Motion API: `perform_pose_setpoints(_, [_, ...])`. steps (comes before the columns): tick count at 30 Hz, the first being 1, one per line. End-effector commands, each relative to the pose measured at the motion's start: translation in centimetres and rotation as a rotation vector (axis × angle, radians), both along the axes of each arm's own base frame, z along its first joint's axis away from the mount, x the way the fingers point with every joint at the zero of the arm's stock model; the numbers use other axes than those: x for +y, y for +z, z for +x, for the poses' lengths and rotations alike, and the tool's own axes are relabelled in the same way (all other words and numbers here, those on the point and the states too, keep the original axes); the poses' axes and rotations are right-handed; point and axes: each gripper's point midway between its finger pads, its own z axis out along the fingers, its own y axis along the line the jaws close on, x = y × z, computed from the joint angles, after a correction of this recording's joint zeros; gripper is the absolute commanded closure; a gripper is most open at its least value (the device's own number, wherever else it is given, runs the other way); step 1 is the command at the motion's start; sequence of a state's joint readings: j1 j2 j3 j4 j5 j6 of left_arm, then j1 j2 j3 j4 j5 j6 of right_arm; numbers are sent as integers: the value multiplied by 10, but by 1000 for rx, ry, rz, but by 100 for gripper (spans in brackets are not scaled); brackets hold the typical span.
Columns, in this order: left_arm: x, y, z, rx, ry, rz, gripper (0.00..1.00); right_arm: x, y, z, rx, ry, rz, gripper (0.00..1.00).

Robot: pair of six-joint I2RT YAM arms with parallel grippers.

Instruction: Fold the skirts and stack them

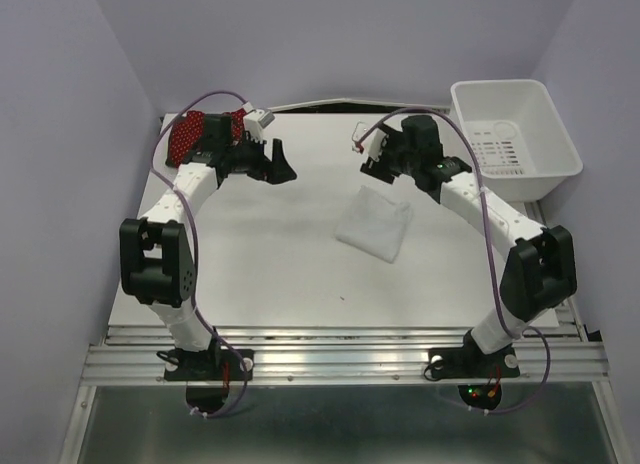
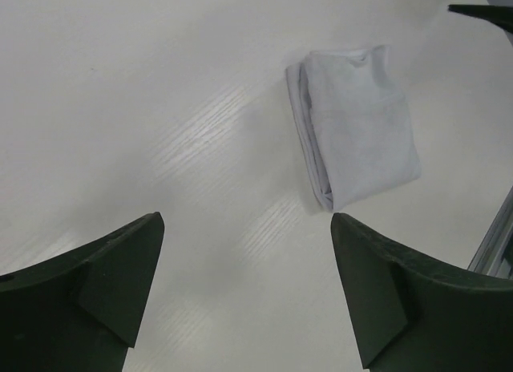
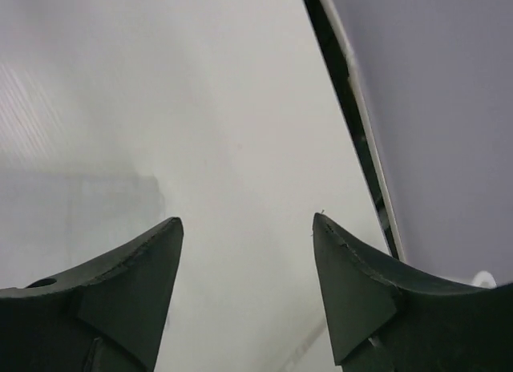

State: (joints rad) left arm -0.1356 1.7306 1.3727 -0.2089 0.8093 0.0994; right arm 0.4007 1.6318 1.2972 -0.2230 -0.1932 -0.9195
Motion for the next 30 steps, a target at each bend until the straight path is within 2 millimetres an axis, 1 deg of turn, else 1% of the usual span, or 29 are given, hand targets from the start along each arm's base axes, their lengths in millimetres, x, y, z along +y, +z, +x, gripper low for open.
perform_pose_setpoints(1, [10, 32, 11, -124, 115, -7, 1, 48, 19, -27, 237, -36, 260, 29])
perform_pose_setpoints(2, [10, 28, 10, -110, 129, -10, 1, 55, 15, -30, 279, -58, 286, 30])
perform_pose_setpoints(3, [8, 20, 7, -53, 162, -43, 1, 55, 7, -32, 338, -98, 305, 32])
perform_pose_setpoints(4, [7, 16, 4, -31, 170, -56, 1, 58, -8, -31, 400, -142, 318, 37])
perform_pose_setpoints(5, [5, 17, 4, -15, 197, -96, 1, 62, -8, -30, 464, -204, 374, 38])
perform_pose_setpoints(6, [5, 4, -2, 23, 215, -105, 1, 64, -12, -28, 496, -239, 398, 40])
perform_pose_setpoints(7, [6, 0, -3, 39, 236, -113, 1, 68, -17, -26, 520, -281, 408, 46])
perform_pose_setpoints(8, [7, -3, -6, 52, 253, -123, 2, 71, -27, -20, 578, -374, 448, 49])
perform_pose_setpoints(9, [8, 1, -5, 37, 272, -140, 2, 69, -33, -14, 597, -438, 461, 52])
perform_pose_setpoints(10, [11, -10, -10, 80, 320, -148, 2, 63, -41, -7, 614, -566, 489, 53])
perform_pose_setpoints(11, [12, -13, -11, 85, 340, -152, 2, 61, -61, -4, 646, -623, 463, 49])
perform_pose_setpoints(12, [13, -14, -15, 78, 360, -151, 1, 62, -63, 0, 624, -654, 465, 47])
perform_pose_setpoints(13, [19, -16, -12, 73, 414, -139, 1, 64, -67, 1, 613, -671, 472, 44])
perform_pose_setpoints(14, [20, -14, -13, 56, 428, -137, 1, 69, -69, 4, 594, -669, 485, 43])
perform_pose_setpoints(15, [24, -20, -12, 53, 471, -110, 1, 64, -74, 9, 554, -719, 464, 42])
perform_pose_setpoints(17, [29, -23, -12, 53, 505, -91, 1, 59, -83, 15, 542, -786, 463, 43])
perform_pose_setpoints(18, [30, -25, -13, 55, 514, -78, 1, 55, -93, 17, 521, -827, 437, 43])
perform_pose_setpoints(20, [34, -30, -13, 61, 536, -59, 1, 51, -100, 20, 512, -868, 427, 43])
perform_pose_setpoints(21, [34, -33, -14, 61, 532, -46, 1, 48, -106, 20, 513, -887, 413, 42])
perform_pose_setpoints(24, [35, -38, -15, 71, 531, -37, 1, 53, -124, 10, 584, -882, 398, 41])
perform_pose_setpoints(25, [34, -38, -15, 72, 529, -36, 1, 54, -136, 7, 610, -882, 382, 41])
perform_pose_setpoints(28, [36, -40, -13, 72, 543, -23, 1, 56, -158, 1, 664, -895, 350, 43])
perform_pose_setpoints(29, [33, -40, -14, 70, 539, -16, 1, 60, -172, -5, 690, -892, 323, 44])
perform_pose_setpoints(30, [33, -40, -15, 65, 536, -6, 1, 59, -178, -6, 700, -895, 310, 44])
